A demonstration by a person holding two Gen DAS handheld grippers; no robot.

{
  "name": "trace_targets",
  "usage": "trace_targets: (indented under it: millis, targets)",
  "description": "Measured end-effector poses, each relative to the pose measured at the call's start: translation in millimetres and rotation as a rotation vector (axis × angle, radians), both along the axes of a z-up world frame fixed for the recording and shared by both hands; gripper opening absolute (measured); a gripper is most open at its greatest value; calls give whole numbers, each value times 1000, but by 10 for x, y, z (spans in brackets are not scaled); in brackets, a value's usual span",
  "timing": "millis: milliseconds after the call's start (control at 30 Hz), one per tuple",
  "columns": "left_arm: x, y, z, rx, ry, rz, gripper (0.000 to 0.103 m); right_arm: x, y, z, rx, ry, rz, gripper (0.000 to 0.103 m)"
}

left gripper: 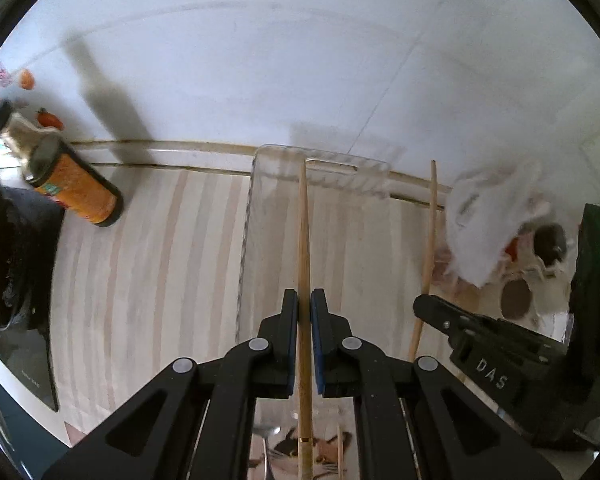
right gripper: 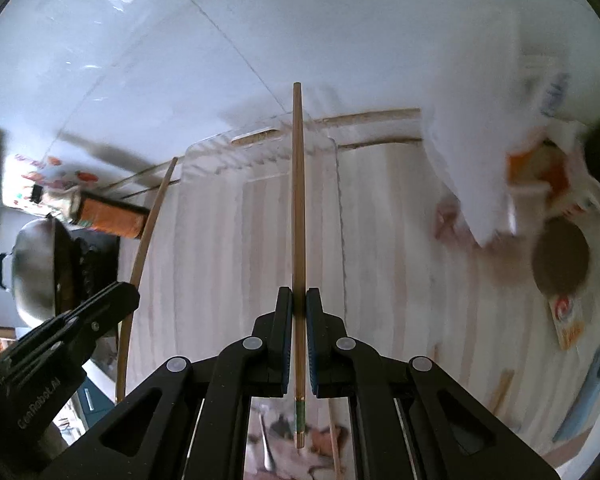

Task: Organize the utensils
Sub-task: 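Open both tools to drop the chopsticks into the container, then grasp another wooden chopstick with the left tool while the right tool grasps one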

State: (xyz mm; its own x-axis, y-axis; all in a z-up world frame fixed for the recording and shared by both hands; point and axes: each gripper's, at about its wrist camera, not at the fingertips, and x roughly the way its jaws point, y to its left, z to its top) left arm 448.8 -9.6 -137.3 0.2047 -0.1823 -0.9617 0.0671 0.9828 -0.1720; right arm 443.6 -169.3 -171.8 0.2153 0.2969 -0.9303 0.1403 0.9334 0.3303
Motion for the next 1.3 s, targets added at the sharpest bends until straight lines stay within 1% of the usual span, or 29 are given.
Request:
trace_targets:
  millis: [167, 300, 367, 400, 433, 467, 500, 567, 600, 667, 700, 733, 767, 800, 833, 933, 1000, 1100, 1167, 1200, 1233, 1267, 1300]
  targets:
    - [213, 16, -301, -24, 63, 23, 5, 219, 99, -289, -21, 56, 25, 7]
    - [254, 18, -360, -51, 99, 38, 6, 262, 126, -408, -13, 99, 39, 8]
    - [229, 39, -308, -37, 84, 39, 7, 260, 113, -417, -5, 112, 38, 12]
    - [203, 50, -255, -14, 61, 39, 8, 260, 105, -405, -6, 109, 34, 21]
    - [183, 56, -198, 10, 35, 38, 13, 232, 75, -378, -16, 102, 29, 32]
    - [161, 58, -145, 27, 11, 35, 23, 197, 57, -331, -31, 87, 27, 35]
    - [117, 63, -78, 52, -23, 34, 29, 167, 33, -290, -40, 76, 25, 36]
    - [-28, 84, 76, 121, -111, 36, 62, 75, -4, -180, -60, 46, 17, 37]
    - [-76, 82, 119, 141, -142, 35, 67, 27, -22, -127, -73, 31, 15, 39]
    - [-251, 149, 225, 189, -219, 42, 81, -130, -70, -10, -111, -10, 1, 46]
    - [-334, 189, 259, 204, -247, 48, 85, -231, -102, 49, -127, -39, -7, 51]
    - [-416, 232, 284, 209, -270, 58, 95, -324, -132, 95, -138, -66, -18, 57]
    - [-522, 281, 300, 206, -292, 65, 103, -407, -171, 129, -144, -86, -30, 60]
    - [-580, 318, 306, 201, -302, 66, 103, -495, -206, 152, -147, -107, -41, 63]
    - [-661, 346, 298, 202, -309, 66, 103, -626, -247, 169, -155, -130, -56, 64]
    - [-908, 377, 220, 226, -310, 54, 103, -918, -393, 163, -176, -150, -94, 64]
    - [-1091, 291, 108, 230, -296, 29, 103, -1177, -543, 131, -171, -152, -140, 64]
    - [-1352, 137, -128, 207, -208, -2, 103, -1491, -716, 41, -152, -126, -197, 63]
    - [-1561, -57, -387, 182, -119, -38, 102, -1734, -871, -34, -150, -109, -241, 48]
    - [-1631, -141, -477, 173, -90, -58, 102, -1840, -937, -88, -152, -93, -263, 35]
    - [-1725, -254, -592, 155, -50, -84, 101, -1978, -1041, -155, -145, -73, -293, 30]
    - [-1823, -369, -724, 139, -10, -112, 97, -2062, -1107, -208, -139, -61, -310, 27]
    - [-1894, -474, -847, 128, 26, -136, 97, -2176, -1195, -278, -136, -39, -334, 23]
